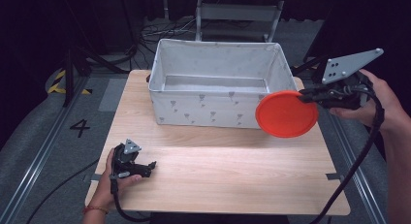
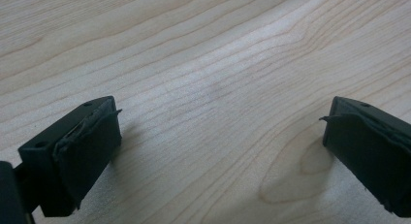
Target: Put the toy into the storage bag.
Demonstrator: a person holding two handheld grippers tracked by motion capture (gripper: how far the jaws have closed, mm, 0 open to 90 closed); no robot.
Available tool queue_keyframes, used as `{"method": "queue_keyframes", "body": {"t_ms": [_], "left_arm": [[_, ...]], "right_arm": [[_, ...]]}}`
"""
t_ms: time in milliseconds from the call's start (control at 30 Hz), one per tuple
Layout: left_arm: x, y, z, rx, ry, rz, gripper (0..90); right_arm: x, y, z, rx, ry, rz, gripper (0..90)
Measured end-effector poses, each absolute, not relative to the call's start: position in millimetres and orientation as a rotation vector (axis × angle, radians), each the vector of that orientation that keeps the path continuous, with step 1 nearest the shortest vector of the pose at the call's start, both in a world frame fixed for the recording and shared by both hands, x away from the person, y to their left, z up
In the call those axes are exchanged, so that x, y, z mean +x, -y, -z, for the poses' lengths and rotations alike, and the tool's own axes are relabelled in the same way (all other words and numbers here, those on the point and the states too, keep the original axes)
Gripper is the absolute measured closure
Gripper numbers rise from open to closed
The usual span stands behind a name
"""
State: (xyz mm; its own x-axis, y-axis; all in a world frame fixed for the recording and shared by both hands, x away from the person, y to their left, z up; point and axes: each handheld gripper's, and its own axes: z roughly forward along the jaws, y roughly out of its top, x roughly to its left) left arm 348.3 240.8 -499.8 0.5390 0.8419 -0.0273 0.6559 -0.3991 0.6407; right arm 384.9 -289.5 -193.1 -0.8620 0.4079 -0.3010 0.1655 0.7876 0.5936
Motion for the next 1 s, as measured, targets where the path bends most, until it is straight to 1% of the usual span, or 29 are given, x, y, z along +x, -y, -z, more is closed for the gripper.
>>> {"method": "queue_keyframes", "body": {"t_ms": [300, 667, 833, 1000], "left_arm": [[348, -241, 500, 2.177, -1.204, -0.405, 0.5], [348, -241, 500, 2.174, -1.203, -0.408, 0.5], [348, -241, 500, 2.172, -1.202, -0.406, 0.5], [349, -241, 500, 2.173, -1.2, -0.407, 0.5]], "right_arm": [[401, 291, 171, 0.47, -2.482, -0.854, 83.2], [436, 285, 152, 0.518, -2.432, -0.865, 83.2], [453, 282, 152, 0.514, -2.397, -0.857, 83.1], [473, 282, 158, 0.512, -2.396, -0.881, 83.1]]}}
